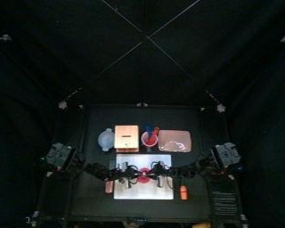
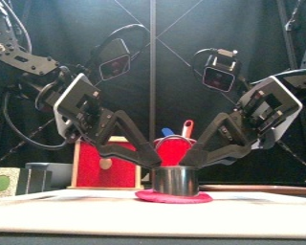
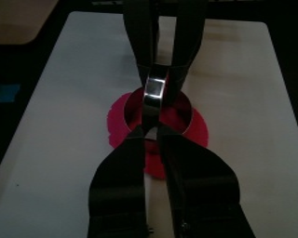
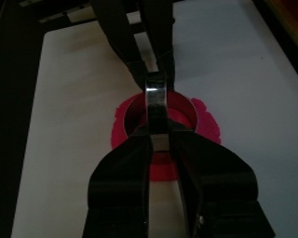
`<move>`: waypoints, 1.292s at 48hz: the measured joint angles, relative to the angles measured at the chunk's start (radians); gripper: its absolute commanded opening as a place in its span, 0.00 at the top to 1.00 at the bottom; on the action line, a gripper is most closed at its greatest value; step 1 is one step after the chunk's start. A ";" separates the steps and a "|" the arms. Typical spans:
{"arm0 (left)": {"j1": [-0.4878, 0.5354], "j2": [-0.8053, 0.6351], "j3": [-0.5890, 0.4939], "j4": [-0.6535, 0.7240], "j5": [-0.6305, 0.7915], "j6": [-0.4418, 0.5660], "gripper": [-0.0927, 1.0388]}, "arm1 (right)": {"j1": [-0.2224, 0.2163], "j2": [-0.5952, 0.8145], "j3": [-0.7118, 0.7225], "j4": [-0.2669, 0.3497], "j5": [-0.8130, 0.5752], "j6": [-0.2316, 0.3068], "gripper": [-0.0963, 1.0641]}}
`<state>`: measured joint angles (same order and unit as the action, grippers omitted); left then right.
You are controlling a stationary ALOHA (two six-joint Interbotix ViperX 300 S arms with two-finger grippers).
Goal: Get the cutter from the drawer then cut the dough then place the extra dough in the bowl
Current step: Cut the dough
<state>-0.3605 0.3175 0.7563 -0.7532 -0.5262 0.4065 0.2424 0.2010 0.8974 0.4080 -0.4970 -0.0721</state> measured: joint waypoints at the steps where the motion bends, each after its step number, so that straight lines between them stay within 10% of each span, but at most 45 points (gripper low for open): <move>1: -0.002 0.000 0.000 0.003 0.002 0.000 0.60 | 0.000 0.000 0.000 0.002 0.006 0.000 0.46; 62: 0.005 -0.002 -0.003 0.031 0.061 0.000 0.61 | 0.000 0.000 -0.011 -0.002 0.103 -0.002 0.46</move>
<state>-0.3559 0.3160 0.7532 -0.7225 -0.4648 0.4065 0.2424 0.2010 0.8866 0.4065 -0.3942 -0.0736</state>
